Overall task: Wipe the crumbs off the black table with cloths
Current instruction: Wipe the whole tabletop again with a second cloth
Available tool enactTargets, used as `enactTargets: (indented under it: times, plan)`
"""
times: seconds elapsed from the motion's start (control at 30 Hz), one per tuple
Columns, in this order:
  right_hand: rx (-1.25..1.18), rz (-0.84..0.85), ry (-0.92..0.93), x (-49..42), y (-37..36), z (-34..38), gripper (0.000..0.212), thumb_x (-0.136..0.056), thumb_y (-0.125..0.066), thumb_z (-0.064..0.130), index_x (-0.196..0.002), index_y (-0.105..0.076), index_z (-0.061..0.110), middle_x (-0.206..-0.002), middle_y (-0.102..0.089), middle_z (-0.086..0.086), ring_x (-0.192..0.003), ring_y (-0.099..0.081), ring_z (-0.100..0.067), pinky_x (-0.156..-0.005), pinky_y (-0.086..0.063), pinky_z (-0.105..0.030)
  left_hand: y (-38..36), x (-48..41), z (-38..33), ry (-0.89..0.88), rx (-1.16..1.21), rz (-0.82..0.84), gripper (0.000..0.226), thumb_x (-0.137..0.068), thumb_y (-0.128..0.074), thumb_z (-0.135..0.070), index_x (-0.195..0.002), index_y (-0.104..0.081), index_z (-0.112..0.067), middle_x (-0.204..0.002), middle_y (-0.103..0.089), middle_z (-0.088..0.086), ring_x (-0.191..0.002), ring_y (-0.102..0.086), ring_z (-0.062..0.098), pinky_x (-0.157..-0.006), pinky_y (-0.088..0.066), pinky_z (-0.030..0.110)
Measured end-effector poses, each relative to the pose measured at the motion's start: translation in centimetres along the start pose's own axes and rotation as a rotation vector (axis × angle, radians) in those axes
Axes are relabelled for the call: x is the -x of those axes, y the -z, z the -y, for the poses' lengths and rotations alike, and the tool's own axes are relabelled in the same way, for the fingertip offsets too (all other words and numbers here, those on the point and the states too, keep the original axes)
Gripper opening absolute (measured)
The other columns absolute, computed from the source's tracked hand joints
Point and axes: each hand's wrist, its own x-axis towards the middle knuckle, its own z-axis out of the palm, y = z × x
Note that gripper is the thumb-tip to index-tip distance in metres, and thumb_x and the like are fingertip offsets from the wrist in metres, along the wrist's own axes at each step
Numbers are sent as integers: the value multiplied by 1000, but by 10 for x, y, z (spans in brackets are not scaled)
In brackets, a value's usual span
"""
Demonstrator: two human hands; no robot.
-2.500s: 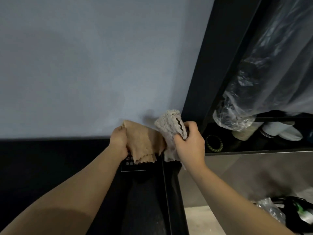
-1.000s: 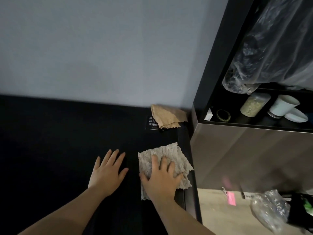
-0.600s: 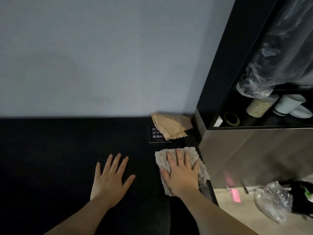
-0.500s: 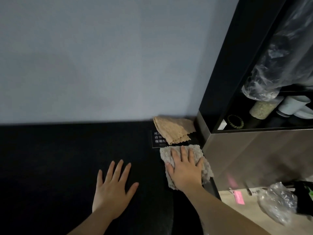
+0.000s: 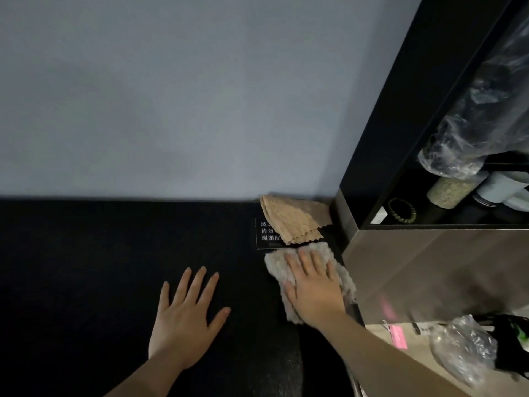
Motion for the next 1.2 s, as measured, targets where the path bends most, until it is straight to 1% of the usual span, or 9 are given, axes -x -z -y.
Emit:
enactTargets:
  times: [0.13,0.3,0.43,0.53,0.63,0.77,0.9,1.0,1.2]
  plan:
    - [-69,-9,-116,-30,1,5,58,-97,-17,52,-150,-3,31,-159,-1,-2,-145,4,-26,-116,0,-49,-3,0,1,0,18,-15,104,-50,41,-77,-141,15,-36,-149,20,-10,-139,22,15,-114,10,43]
    - [-97,-8,-70,28,-11,14,80,-75,10,57,-149,-3,32,-158,3,1,-145,5,-24,-114,7,-43,1,2,-3,14,-25,7,82,-68,23,-77,-139,22,-35,-150,24,-8,-138,25,14,-117,8,45]
    - [-27,-11,1,64,-8,11,64,-92,-7,58,-144,-33,30,-151,-20,2,-140,-28,-26,-115,-9,-41,4,10,-15,82,-33,33,58,-96,-8,-56,-136,25,-29,-158,17,-2,-144,17,20,-119,3,46]
    - [-78,68,-46,42,-6,2,71,-88,9,62,-150,-3,30,-158,3,2,-145,5,-23,-114,8,-42,1,23,-21,90,-27,43,58,-96,-6,-53,-135,26,-25,-158,17,1,-144,18,21,-118,3,45]
    - [-114,53,-150,35,-3,11,59,-96,-11,51,-150,1,29,-159,6,-1,-145,10,-25,-115,7,-44,-1,35,-21,63,-21,72,59,-97,-9,-53,-134,26,-24,-157,19,1,-142,20,20,-118,3,44]
    - [-164,64,-69,97,-16,22,78,-70,11,59,-143,18,32,-155,16,3,-138,20,-15,-107,21,-37,1,45,-24,56,-14,113,60,-98,-11,-54,-133,27,-24,-157,21,1,-144,18,23,-118,4,45]
    - [-46,-37,29,122,-7,16,65,-85,-20,54,-146,-23,32,-154,-24,2,-141,-24,-18,-111,19,-31,2,52,-25,37,-10,142,60,-98,-12,-55,-132,27,-24,-157,20,2,-144,19,24,-117,5,46]
    - [-84,68,-38,82,-3,7,71,-84,3,59,-149,2,31,-159,6,2,-145,8,-21,-113,11,-37,-1,54,-24,35,-31,133,60,-98,-11,-55,-133,27,-23,-157,20,2,-144,19,24,-117,6,46]
    - [-137,28,-124,90,-14,26,63,-91,0,57,-146,14,30,-158,11,-1,-143,15,-21,-112,12,-40,-2,57,-22,17,-34,168,64,-98,-12,-56,-138,25,-23,-157,21,2,-144,20,23,-117,6,46]
